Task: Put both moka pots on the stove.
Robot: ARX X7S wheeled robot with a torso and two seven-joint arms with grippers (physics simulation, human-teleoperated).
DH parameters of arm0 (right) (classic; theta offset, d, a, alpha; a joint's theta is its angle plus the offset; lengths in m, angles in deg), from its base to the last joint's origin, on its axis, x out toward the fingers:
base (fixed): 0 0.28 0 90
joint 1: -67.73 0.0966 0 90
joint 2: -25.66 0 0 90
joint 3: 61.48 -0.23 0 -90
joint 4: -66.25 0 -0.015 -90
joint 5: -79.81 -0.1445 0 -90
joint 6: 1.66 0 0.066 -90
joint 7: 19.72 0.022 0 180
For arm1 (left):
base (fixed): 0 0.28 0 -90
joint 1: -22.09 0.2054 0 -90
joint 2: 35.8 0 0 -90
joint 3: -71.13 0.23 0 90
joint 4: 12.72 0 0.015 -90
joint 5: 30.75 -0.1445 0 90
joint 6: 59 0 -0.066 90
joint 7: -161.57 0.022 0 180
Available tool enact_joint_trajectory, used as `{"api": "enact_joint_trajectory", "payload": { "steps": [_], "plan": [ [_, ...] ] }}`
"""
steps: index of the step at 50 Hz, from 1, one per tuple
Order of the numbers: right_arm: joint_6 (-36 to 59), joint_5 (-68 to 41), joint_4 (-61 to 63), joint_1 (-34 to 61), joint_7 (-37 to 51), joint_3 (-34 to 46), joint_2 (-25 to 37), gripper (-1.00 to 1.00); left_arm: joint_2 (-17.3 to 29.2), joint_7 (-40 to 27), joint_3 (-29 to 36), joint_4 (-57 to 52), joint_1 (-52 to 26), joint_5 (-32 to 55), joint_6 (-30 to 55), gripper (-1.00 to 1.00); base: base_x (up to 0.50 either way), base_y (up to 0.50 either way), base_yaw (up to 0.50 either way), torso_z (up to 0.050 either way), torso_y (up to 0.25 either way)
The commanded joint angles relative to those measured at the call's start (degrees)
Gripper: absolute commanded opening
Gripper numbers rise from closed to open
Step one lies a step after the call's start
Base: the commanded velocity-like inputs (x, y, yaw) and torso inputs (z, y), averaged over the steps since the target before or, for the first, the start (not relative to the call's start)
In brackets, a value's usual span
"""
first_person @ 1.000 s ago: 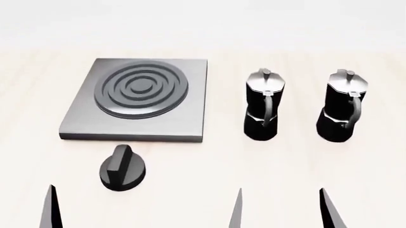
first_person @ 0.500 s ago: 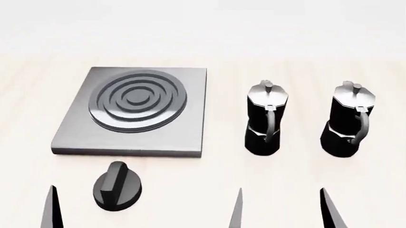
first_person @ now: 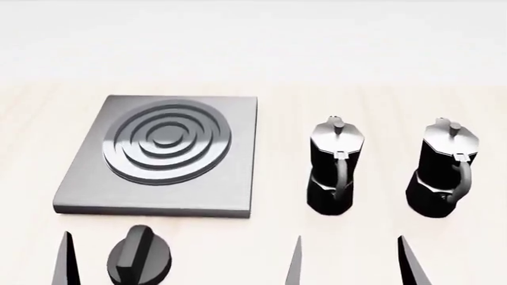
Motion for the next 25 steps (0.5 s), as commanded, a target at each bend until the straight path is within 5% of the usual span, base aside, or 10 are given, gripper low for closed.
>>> {"api": "enact_joint_trajectory", "payload": {
  "steps": [1,25],
  "plan": [
    [0.0,-0.1,-0.2,0.2,0.4,0.3,0.3,1.00,0.5,-0.6,0.4,0.0,-0.3,0.3,0.1,1.00,0.14,0.00,0.00,0.000,0.015],
    [-1.5,0.5,-0.5,-0.1,1.4,1.0,0.8,1.00,1.6,-1.8,1.2,0.4,-0.4,0.9,-0.5,1.00,0.12,0.00,0.00,0.000,0.000]
  ]
}}
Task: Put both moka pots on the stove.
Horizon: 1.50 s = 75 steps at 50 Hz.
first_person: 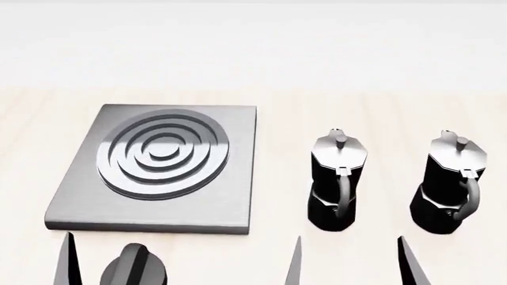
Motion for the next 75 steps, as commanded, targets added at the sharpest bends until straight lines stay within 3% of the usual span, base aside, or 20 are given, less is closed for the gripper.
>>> {"api": "enact_joint_trajectory", "payload": {
  "steps": [1,21,58,68,75],
  "plan": [
    [-1.1,0.3,-0.3,-0.1,0.4,0.4,0.2,1.00,0.5,-0.6,0.3,0.1,-0.1,0.2,-0.2,1.00,0.00,0.00,0.00,0.000,0.000],
    [-0.3,-1.1,0.0,-0.1,0.8,0.3,1.0,1.00,1.2,-1.4,1.1,0.1,-0.3,0.5,-0.1,1.00,0.00,0.05,0.00,0.000,0.000],
    [-0.4,-0.5,-0.9,0.7,2.8,1.4,2.1,1.00,2.4,-2.7,2.4,0.6,-0.8,0.9,-0.5,1.00,0.00,0.24,0.00,0.000,0.000],
    [2.7,-1.4,-0.4,1.9,4.3,0.6,2.1,1.00,2.6,-2.9,2.6,1.1,-0.8,1.1,-1.0,1.00,0.00,0.01,0.00,0.000,0.000],
    [11.5,-5.5,3.9,5.8,5.9,-1.5,2.5,1.00,2.8,-3.3,2.6,1.1,-0.8,1.3,-1.0,1.00,0.00,0.00,0.00,0.000,0.000]
  ]
}}
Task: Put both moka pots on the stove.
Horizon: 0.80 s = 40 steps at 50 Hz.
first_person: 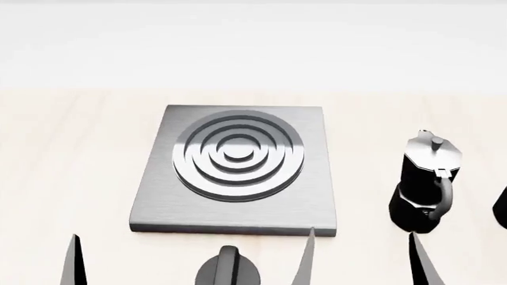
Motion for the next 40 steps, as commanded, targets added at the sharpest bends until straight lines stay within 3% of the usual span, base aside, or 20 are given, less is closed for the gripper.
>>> {"api": "enact_joint_trajectory", "payload": {
  "steps": [1,9,18,22,40],
  "plan": [
    [9.5,-3.0,3.8,4.3,1.6,-1.4,1.1,1.00,0.2,-0.4,0.2,0.1,-0.1,0.2,-0.1,1.00,0.00,0.00,0.00,0.000,0.000],
    [21.5,-7.8,5.7,11.7,1.8,-3.3,3.0,1.00,0.4,-0.7,0.1,0.4,-0.2,0.7,-0.3,1.00,0.00,0.00,0.00,0.000,0.000],
    [39.0,-22.3,4.8,27.3,1.3,-11.9,6.1,1.00,0.7,-1.0,0.1,0.6,-0.2,0.9,-0.6,1.00,0.00,0.00,0.00,0.000,0.000],
    [38.5,-20.1,-5.1,32.4,-2.0,-8.9,7.8,1.00,0.8,-1.0,0.2,1.3,-0.2,1.0,-1.0,1.00,0.00,0.00,0.00,0.000,0.000],
    [42.5,-20.6,-22.0,43.0,-9.3,-7.3,13.3,1.00,1.3,-1.6,-0.4,1.7,-0.5,2.0,-1.1,1.00,0.00,0.00,0.00,0.000,0.000]
  ]
}}
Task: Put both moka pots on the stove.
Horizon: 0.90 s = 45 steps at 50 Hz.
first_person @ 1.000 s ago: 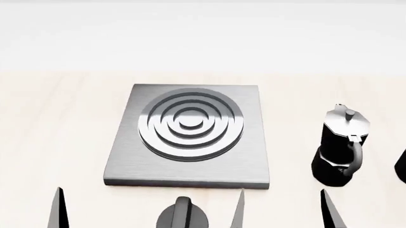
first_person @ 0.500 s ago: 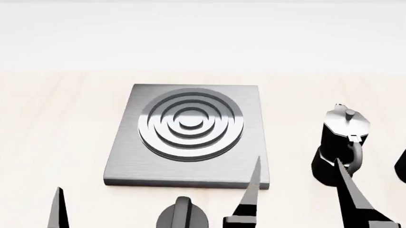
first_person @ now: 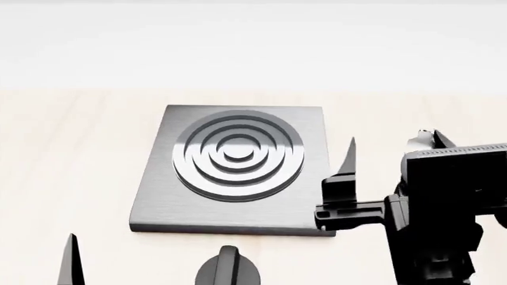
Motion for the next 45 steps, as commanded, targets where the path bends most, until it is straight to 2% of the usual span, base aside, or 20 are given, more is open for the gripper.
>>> {"api": "enact_joint_trajectory", "payload": {
  "steps": [1,11,28,45],
  "plan": [
    [4.0,-1.7,-9.4,7.2,-4.1,-0.3,3.4,1.00,0.2,-0.4,-0.2,0.3,-0.2,0.5,-0.1,1.00,0.00,0.00,0.00,0.000,0.000],
    [1.4,0.5,-16.7,7.6,-6.7,1.2,5.4,1.00,0.3,-0.6,0.3,0.4,-0.4,0.4,0.1,1.00,0.00,0.00,0.00,0.000,0.000],
    [5.0,-0.6,-23.1,9.9,-9.5,1.6,8.0,1.00,0.7,-1.1,0.8,0.3,-0.2,0.3,-0.1,1.00,0.00,0.00,0.00,0.000,0.000],
    [3.5,1.0,-31.6,13.0,-12.1,4.3,7.8,1.00,1.0,-1.5,1.3,0.3,-0.4,0.3,0.0,1.00,0.00,0.00,0.00,0.000,0.000]
  ]
}}
